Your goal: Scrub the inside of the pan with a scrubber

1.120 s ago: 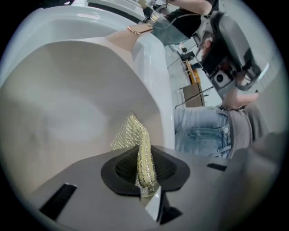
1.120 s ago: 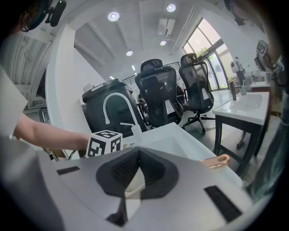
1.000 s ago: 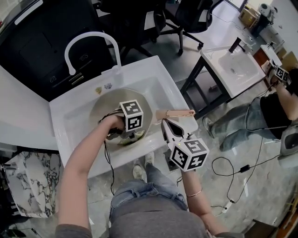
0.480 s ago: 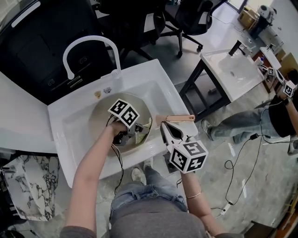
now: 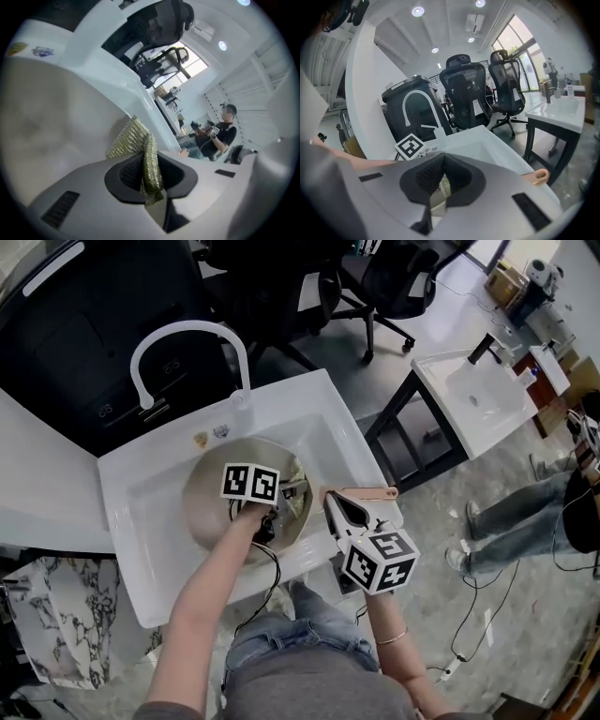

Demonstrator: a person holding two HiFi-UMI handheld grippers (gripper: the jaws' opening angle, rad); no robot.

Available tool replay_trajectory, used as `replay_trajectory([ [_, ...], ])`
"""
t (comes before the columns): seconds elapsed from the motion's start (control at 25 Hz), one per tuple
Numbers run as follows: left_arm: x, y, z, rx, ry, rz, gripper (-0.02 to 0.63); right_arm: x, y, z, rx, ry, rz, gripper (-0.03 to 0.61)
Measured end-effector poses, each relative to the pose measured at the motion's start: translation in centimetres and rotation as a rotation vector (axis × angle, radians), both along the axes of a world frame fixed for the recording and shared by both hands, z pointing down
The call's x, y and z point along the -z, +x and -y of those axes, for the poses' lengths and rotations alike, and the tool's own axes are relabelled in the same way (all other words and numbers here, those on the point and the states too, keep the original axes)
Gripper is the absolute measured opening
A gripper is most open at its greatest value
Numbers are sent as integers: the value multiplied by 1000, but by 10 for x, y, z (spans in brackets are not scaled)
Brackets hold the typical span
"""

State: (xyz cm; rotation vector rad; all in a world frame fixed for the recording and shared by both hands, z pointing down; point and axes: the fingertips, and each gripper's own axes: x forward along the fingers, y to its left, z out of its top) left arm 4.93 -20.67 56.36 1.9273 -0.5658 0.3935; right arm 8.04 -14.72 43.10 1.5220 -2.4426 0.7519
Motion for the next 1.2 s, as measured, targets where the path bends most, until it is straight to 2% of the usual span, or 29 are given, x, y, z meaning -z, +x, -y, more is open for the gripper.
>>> replay_trajectory([
  [0.24,9,-39,30,332,101,-7,66,0,-3,9,14,-3,-4,11],
  [0.4,23,-97,37,557,167,11,66,-2,-7,15,17,-3,-1,11],
  [0.48,37,-122,36,648,201,-7,66,-2,-7,16,20,-4,0,11],
  [0.56,52,-128,30,632,223,-37,66,-2,-6,17,18,-3,3,11],
  [0.76,64,-92,8,353,188,-108,64,-4,1,21,5,-7,10,11],
  [0.88,53,-65,1,234,135,-158,64,-6,7,20,-4,-13,5,11],
  [0.92,46,-58,0,209,118,-152,64,-7,9,21,-9,-15,3,11],
  [1.04,26,-54,7,195,92,-89,63,-8,16,23,-22,-18,4,11],
  [1.2,23,-66,10,252,69,-77,63,-8,20,28,-31,-18,3,11],
])
